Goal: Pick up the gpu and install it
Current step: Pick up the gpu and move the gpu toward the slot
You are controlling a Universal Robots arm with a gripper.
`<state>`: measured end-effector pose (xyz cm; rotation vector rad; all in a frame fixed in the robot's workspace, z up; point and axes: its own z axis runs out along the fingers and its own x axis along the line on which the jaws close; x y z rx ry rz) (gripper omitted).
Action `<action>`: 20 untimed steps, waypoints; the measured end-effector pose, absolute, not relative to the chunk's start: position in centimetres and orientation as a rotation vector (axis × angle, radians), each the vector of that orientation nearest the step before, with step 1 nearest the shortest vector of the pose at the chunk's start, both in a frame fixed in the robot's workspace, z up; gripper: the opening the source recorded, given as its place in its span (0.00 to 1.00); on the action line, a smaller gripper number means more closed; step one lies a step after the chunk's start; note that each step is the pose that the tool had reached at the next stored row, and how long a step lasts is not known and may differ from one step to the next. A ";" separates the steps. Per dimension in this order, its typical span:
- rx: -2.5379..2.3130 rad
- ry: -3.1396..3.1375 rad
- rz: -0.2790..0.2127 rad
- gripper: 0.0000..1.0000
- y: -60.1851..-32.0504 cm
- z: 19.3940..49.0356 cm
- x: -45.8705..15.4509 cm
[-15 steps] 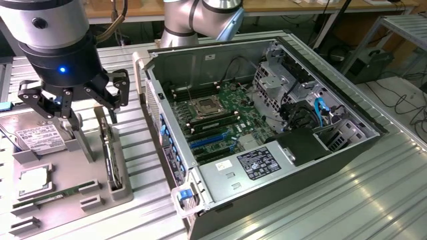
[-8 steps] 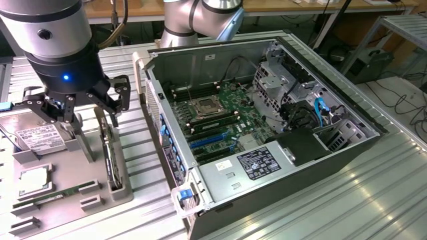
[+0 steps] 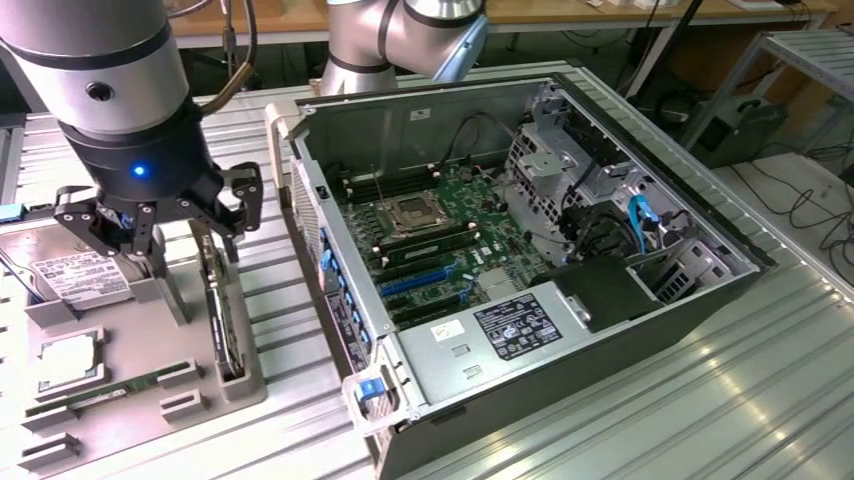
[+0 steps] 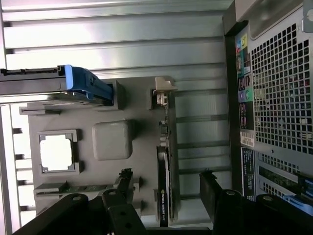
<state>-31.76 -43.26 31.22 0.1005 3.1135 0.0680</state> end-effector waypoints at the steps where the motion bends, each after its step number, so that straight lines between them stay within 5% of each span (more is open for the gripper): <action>1: 0.101 3.114 0.068 0.66 -43.3 31.1 -31.8; 20: 0.101 3.113 0.068 0.66 -43.3 29.4 -31.8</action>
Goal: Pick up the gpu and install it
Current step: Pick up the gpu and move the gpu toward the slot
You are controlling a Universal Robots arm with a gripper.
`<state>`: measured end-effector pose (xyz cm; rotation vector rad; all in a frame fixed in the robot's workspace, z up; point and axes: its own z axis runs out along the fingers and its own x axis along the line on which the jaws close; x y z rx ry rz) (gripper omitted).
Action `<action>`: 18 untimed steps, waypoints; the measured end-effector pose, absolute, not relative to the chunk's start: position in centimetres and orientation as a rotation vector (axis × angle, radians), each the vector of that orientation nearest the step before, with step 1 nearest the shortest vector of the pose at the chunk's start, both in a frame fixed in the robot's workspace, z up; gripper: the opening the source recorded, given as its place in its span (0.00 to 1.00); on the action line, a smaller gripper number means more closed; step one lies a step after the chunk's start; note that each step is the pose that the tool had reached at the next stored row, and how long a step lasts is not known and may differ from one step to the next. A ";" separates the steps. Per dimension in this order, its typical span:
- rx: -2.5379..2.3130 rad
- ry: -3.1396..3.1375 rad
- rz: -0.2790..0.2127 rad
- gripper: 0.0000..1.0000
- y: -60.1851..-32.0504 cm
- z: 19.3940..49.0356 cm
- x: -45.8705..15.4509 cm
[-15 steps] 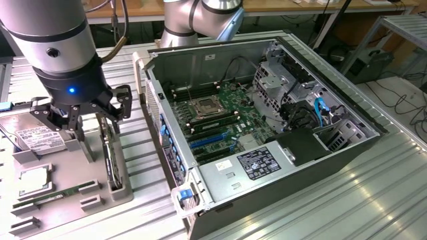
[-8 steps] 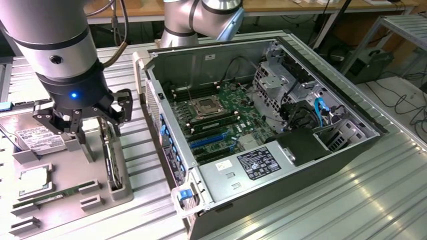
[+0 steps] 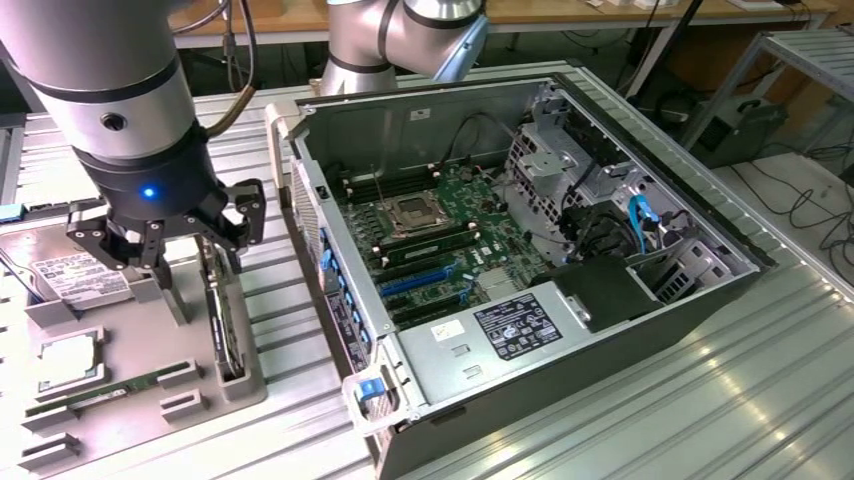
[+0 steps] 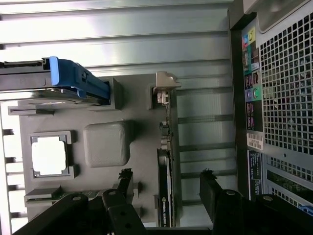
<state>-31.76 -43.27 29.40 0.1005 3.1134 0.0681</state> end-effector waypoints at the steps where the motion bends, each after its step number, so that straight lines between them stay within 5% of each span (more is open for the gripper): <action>1: 0.101 3.113 0.068 0.66 -43.3 29.4 -31.8; 18: 0.101 3.113 0.068 0.66 -43.3 28.5 -31.8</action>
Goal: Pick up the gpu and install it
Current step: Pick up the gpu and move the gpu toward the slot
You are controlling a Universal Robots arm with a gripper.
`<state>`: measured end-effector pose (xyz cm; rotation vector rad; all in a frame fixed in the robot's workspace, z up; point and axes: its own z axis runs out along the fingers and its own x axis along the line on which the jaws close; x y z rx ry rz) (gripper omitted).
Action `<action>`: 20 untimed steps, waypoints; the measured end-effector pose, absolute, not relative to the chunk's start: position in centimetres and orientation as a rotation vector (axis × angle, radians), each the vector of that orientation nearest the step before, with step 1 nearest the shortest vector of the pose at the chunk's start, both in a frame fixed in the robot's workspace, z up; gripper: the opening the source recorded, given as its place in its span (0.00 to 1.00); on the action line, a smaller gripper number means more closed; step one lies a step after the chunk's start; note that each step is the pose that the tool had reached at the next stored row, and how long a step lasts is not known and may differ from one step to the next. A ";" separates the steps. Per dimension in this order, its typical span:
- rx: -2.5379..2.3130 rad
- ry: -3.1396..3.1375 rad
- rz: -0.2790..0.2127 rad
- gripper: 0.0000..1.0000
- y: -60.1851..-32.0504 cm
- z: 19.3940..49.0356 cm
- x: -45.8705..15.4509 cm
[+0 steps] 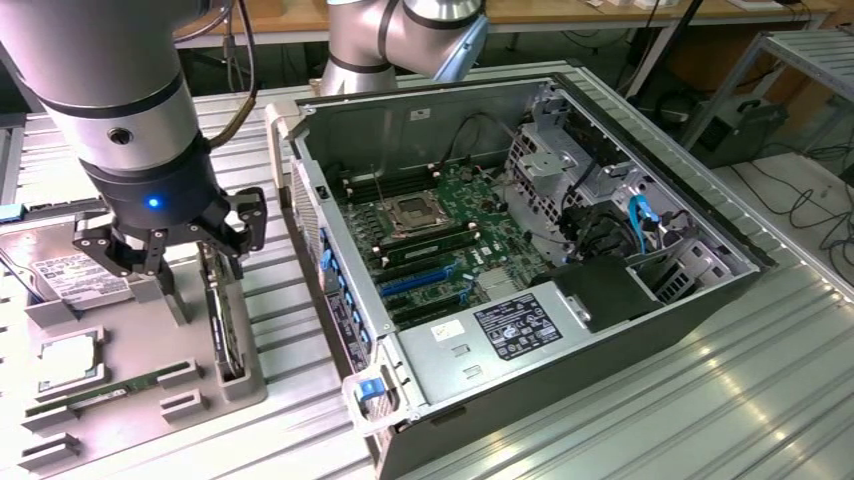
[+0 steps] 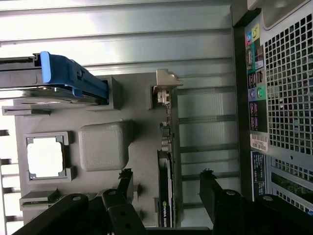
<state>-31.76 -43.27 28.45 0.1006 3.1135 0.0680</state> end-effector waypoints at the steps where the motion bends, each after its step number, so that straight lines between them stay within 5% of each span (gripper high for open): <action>1: 0.101 3.113 0.068 0.66 -43.3 28.4 -31.8; 10: 0.101 3.113 0.068 0.66 -43.5 27.7 -31.8; 20: 0.084 3.114 0.067 0.66 -44.4 23.7 -31.8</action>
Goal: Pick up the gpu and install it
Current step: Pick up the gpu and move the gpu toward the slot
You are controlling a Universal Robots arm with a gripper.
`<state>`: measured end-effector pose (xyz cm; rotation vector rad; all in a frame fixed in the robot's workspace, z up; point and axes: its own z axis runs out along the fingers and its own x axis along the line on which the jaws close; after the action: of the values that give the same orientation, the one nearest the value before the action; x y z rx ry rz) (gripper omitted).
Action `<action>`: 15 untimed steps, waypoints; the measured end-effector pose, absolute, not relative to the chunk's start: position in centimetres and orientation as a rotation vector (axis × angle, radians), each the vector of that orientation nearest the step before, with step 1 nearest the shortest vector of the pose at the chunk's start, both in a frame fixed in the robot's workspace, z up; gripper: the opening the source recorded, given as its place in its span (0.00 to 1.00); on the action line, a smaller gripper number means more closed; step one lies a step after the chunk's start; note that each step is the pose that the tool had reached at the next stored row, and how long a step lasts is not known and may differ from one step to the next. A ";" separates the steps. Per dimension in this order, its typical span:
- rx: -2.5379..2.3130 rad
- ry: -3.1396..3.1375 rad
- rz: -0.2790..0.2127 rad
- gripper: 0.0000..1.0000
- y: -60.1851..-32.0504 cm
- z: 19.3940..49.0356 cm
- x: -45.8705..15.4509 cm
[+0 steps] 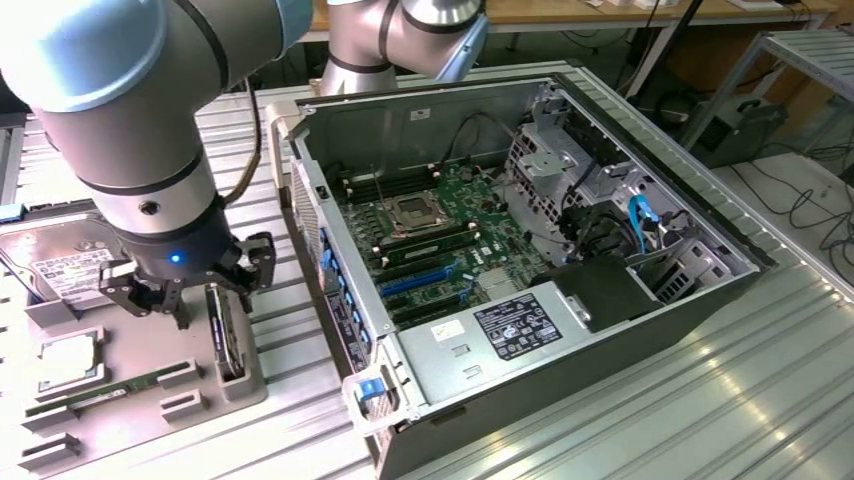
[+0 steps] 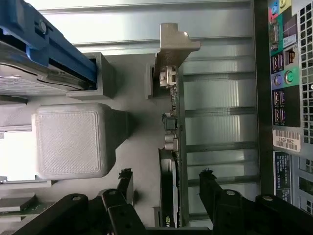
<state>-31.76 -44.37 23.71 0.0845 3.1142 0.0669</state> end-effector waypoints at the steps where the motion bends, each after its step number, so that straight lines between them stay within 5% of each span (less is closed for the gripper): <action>1: 0.085 3.114 0.067 0.66 -44.4 23.2 -31.8; 2: 0.085 3.114 0.066 0.66 -44.4 22.2 -31.8; 3: 0.084 3.114 0.066 0.39 -44.5 22.0 -31.8; 13: 0.031 3.116 0.066 0.38 -44.5 22.0 -31.4; 15: 0.031 3.116 0.066 0.27 -44.5 22.0 -31.4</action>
<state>-31.37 -44.49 21.95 0.0309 3.1159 0.0663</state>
